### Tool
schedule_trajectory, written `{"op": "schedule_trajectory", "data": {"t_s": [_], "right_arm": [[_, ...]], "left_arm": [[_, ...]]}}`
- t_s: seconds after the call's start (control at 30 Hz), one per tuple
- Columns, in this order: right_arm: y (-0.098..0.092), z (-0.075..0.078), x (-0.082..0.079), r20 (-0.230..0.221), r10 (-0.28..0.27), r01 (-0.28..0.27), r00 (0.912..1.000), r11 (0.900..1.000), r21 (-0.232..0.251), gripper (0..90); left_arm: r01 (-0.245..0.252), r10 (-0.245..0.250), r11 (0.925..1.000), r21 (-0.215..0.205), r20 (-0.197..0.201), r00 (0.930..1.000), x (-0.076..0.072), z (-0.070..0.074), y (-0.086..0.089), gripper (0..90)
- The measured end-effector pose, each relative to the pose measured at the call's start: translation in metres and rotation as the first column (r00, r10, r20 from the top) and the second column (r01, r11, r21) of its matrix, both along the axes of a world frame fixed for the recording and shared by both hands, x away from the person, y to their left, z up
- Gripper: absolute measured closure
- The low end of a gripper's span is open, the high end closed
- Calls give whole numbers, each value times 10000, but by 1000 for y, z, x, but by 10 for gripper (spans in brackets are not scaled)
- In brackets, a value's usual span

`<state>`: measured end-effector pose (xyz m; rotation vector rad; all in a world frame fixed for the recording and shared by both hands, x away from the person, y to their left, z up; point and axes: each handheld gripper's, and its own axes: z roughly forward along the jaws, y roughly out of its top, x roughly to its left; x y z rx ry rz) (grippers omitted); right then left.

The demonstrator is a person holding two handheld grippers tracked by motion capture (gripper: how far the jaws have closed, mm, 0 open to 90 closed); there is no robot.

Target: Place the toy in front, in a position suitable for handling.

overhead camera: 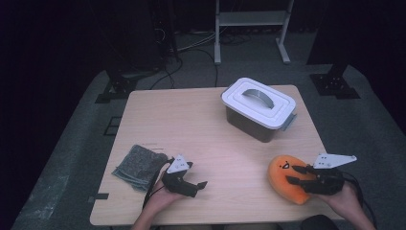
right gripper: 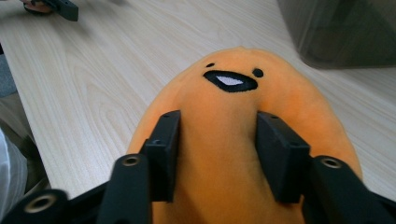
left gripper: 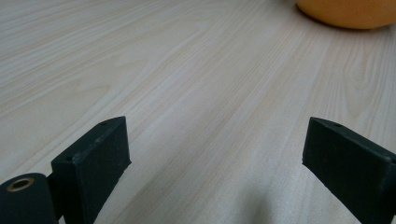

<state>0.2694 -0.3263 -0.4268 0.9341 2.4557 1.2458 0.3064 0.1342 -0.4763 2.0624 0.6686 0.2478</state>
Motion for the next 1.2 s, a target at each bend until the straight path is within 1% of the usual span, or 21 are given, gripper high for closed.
{"op": "schedule_trajectory", "data": {"t_s": [0.07, 0.1, 0.13, 0.2, 0.23, 0.27, 0.3, 0.43, 0.57, 0.6, 0.63, 0.73, 0.9, 0.93, 0.97, 1.0, 1.07, 1.1, 1.13, 1.17, 1.2], "right_arm": [[0, 0, 0, -23, 24, -24, 10000, 10000, 11, 568], [0, 0, 1, -6, 60, -60, 10000, 10000, 28, 599], [-1, 0, 1, -138, 137, -134, 9998, 9996, 236, 657], [-2, 0, 2, -150, 136, -132, 9998, 9994, 311, 676], [-5, 1, 4, -305, 165, -151, 9994, 9989, 442, 712], [-5, 1, 4, -305, 165, -151, 9994, 9989, 442, 712], [-6, 3, 4, -376, 109, -93, 9992, 9991, 423, 737], [-8, 6, 6, -413, 70, -55, 9991, 9993, 371, 760], [-15, 11, 10, -536, 62, -27, 9985, 9978, 664, 770], [-15, 11, 10, -536, 62, -27, 9985, 9978, 664, 770], [-17, 13, 13, -670, 79, -21, 9977, 9964, 852, 771], [-19, 16, 16, -760, 165, -90, 9970, 9951, 982, 772], [-14, 24, 19, -601, 290, -230, 9978, 9948, 990, 771], [-7, 30, 21, -543, 566, -506, 9969, 9930, 1070, 771], [-3, 33, 22, -516, 707, -647, 9962, 9918, 1098, 771], [-3, 33, 22, -516, 707, -647, 9962, 9918, 1098, 771], [7, 40, 25, -414, 1019, -969, 9939, 9894, 1083, 770], [20, 47, 27, -327, 1342, -1299, 9904, 9855, 1094, 769], [20, 47, 27, -327, 1342, -1299, 9904, 9855, 1094, 769], [33, 52, 30, -212, 1708, -1675, 9851, 9797, 1102, 769], [41, 54, 31, -189, 1891, -1860, 9818, 9767, 1065, 768]], "left_arm": [[-7, 7, 10000, -1, 6, 10000, 0, 0, 0, 66], [-1, 1, 10000, 13, 12, 10000, 0, 0, 0, 66], [-30, 30, 10000, -42, 5, 10000, 0, 0, 0, 66], [-36, 36, 10000, -60, 2, 10000, 0, 1, 0, 67], [-47, 47, 10000, -72, 1, 10000, 0, 1, 1, 66], [-56, 56, 10000, -72, -8, 10000, 0, 1, 1, 66], [-59, 59, 10000, -71, -6, 10000, 0, 1, 1, 66], [-89, 89, 9999, -97, 8, 10000, 0, 2, 2, 66], [-116, 116, 9999, -124, 14, 9999, 0, 2, 3, 66], [-133, 133, 9998, -125, 13, 9999, 1, 2, 4, 66], [-160, 161, 9998, -149, 12, 9999, 1, 3, 4, 66], [-203, 204, 9996, -171, 19, 9998, 1, 3, 6, 66], [-268, 269, 9995, -186, 23, 9996, 2, 4, 8, 66], [-251, 252, 9995, -180, 45, 9997, 2, 5, 9, 66], [-251, 252, 9995, -180, 45, 9997, 2, 5, 9, 67], [-252, 253, 9995, -197, 57, 9997, 3, 5, 10, 67], [-331, 332, 9992, -228, 50, 9994, 3, 5, 11, 66], [-366, 368, 9990, -274, 71, 9993, 3, 6, 12, 66], [-366, 368, 9990, -274, 71, 9993, 3, 6, 12, 66], [-424, 427, 9986, -323, 77, 9991, 3, 6, 14, 66], [-419, 421, 9986, -310, 78, 9991, 3, 7, 15, 66]]}}
